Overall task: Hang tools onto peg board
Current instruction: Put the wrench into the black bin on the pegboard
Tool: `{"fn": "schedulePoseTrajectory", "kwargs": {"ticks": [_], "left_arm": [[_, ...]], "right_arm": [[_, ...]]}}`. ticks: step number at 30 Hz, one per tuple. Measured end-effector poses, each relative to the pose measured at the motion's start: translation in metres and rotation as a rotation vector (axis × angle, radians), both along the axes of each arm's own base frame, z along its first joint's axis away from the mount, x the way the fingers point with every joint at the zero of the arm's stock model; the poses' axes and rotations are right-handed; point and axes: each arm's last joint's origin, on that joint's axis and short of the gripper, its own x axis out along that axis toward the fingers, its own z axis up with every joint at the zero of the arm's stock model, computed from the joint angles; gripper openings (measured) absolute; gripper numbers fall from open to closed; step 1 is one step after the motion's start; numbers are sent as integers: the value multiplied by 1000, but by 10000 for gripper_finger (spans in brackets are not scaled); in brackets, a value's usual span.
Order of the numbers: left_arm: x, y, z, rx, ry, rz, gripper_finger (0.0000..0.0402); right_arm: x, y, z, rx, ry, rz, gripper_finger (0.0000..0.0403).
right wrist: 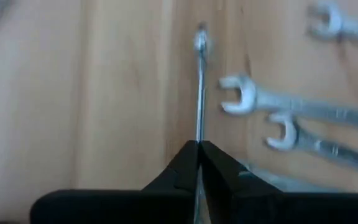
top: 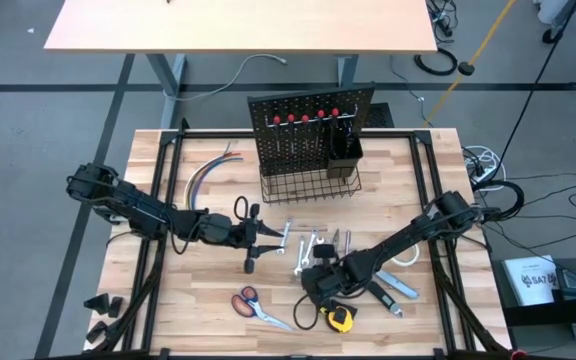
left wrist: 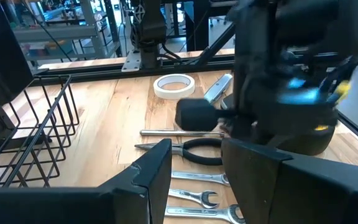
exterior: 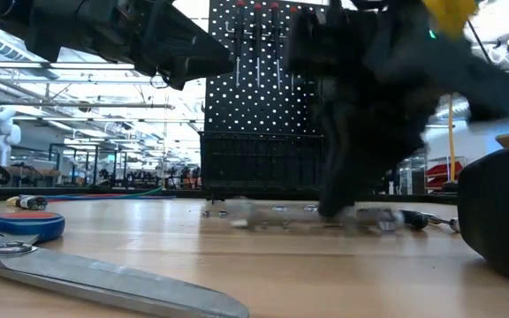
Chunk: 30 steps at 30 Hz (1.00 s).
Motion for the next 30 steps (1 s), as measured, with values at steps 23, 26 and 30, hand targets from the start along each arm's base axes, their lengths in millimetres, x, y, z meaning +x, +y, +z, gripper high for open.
{"fn": "schedulePoseTrajectory", "kwargs": {"ticks": [23, 26, 30], "left_arm": [[0, 0, 0, 1, 4, 0, 148], [0, 0, 0, 1, 4, 0, 148], [0, 0, 0, 1, 4, 0, 148]], "right_arm": [[8, -1, 21, 18, -47, 8, 34], [10, 1, 20, 71, -54, -12, 68], [9, 0, 7, 80, 12, -52, 109]]}}
